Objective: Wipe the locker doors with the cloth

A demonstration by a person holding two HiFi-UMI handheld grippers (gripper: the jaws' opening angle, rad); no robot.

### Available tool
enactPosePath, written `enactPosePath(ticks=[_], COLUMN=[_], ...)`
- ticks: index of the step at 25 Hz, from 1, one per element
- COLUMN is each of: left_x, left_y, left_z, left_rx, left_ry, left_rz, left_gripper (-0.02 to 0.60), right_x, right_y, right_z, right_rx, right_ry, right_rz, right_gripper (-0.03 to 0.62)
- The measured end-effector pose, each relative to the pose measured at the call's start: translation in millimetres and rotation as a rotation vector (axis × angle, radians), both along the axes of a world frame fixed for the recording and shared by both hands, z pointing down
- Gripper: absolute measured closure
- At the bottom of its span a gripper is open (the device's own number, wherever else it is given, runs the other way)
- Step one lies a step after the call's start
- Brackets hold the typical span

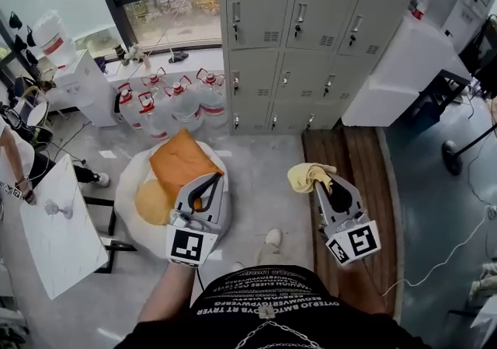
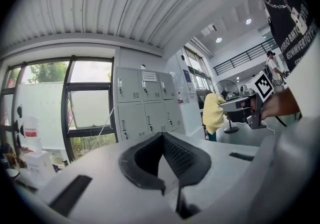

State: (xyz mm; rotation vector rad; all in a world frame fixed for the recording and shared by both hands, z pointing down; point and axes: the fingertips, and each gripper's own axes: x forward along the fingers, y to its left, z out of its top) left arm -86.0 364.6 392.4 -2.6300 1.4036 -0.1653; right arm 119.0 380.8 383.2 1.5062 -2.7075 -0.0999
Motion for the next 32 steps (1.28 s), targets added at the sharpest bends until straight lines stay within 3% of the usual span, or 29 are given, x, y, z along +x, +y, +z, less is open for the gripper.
enactPosePath(ticks=[12,23,27,32], left_x=[38,66,73,80], left_y=[-74,-124,-137,-149], left_z=[7,2,-12,-18], left_rx=[0.003,-0.007,0.049,0.052], left_ry=[-0.042,-0.062,-0.053,-0.049], left_rz=[0.028,-0.028,-0.087,-0.129], left_gripper=[0.577,0.577,0.577,0.577], right_x=[29,64,82,97], right_y=[-77,-136,-153,-173], right_z=[11,0,2,-1], right_rx=[-0.033,-0.019,-0.019,-0.01], right_ry=[-0.004,-0.02,-0.032,-0.043], right_rz=[-0.023,-0.072,-0.086,-0.114], right_gripper=[0.539,0.539,0.539,0.539])
